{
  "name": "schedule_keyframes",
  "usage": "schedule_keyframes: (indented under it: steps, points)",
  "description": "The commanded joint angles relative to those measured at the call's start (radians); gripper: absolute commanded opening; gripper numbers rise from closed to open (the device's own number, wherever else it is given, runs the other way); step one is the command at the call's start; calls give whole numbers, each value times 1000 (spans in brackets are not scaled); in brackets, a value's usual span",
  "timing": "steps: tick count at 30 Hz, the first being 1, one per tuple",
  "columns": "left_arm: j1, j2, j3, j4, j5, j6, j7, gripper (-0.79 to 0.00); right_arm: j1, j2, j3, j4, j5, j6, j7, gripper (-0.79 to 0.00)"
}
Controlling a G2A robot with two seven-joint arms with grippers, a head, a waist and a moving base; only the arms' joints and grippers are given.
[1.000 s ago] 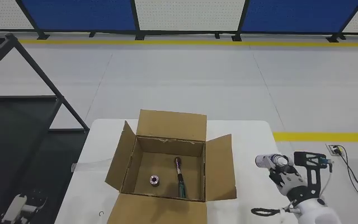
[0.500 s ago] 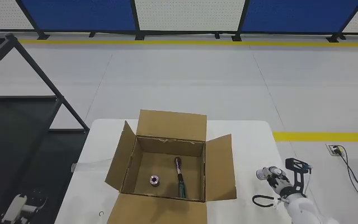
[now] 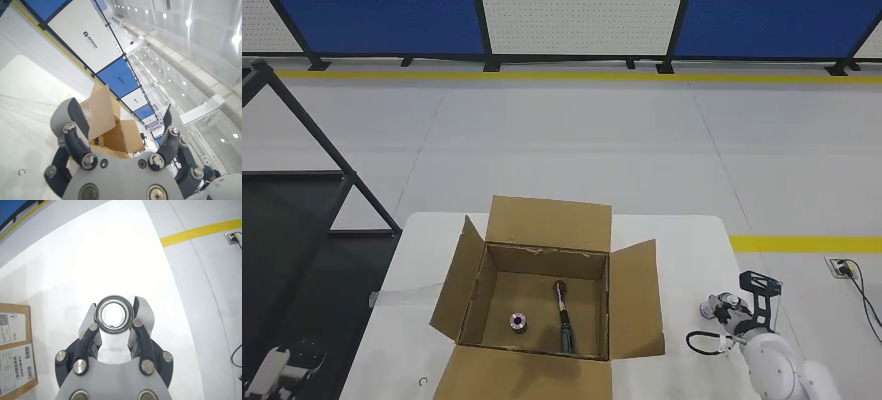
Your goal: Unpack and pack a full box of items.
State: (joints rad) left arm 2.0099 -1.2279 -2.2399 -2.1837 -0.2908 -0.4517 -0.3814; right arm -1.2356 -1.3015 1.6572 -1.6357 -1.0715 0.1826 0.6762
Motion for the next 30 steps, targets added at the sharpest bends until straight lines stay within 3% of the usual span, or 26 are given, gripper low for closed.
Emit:
schedule_keyframes:
  steps: [1, 2, 5, 8, 11, 12, 16, 18, 22, 26, 30]
  points:
    - [0, 0, 0, 0, 0, 0, 0, 0, 3, 1, -9, 1, -21, 18, 14, -785]
    - [0, 0, 0, 0, 0, 0, 0, 0, 4, 1, -12, 1, -21, 21, 15, -779]
    - [0, 0, 0, 0, 0, 0, 0, 0, 2, 1, -17, 3, -20, 26, 15, -511]
    - [0, 0, 0, 0, 0, 0, 0, 0, -1, 2, -20, -1, -16, 26, 13, -366]
    - [0, 0, 0, 0, 0, 0, 0, 0, -5, 3, -23, -10, -13, 26, 8, -151]
    - [0, 0, 0, 0, 0, 0, 0, 0, -8, 3, -25, -18, -9, 25, 5, -37]
    - [0, 0, 0, 0, 0, 0, 0, 0, -22, 3, -27, -58, -12, 29, -7, -46]
    - [0, 0, 0, 0, 0, 0, 0, 0, -33, 4, -28, -99, -26, 39, -16, 0]
    - [0, 0, 0, 0, 0, 0, 0, 0, -78, 5, -53, -276, -75, 46, -24, 0]
    - [0, 0, 0, 0, 0, 0, 0, 0, -97, 8, -105, -461, -179, 37, 48, 0]
    - [0, 0, 0, 0, 0, 0, 0, 0, -39, 9, -201, -594, -298, 3, 154, 0]
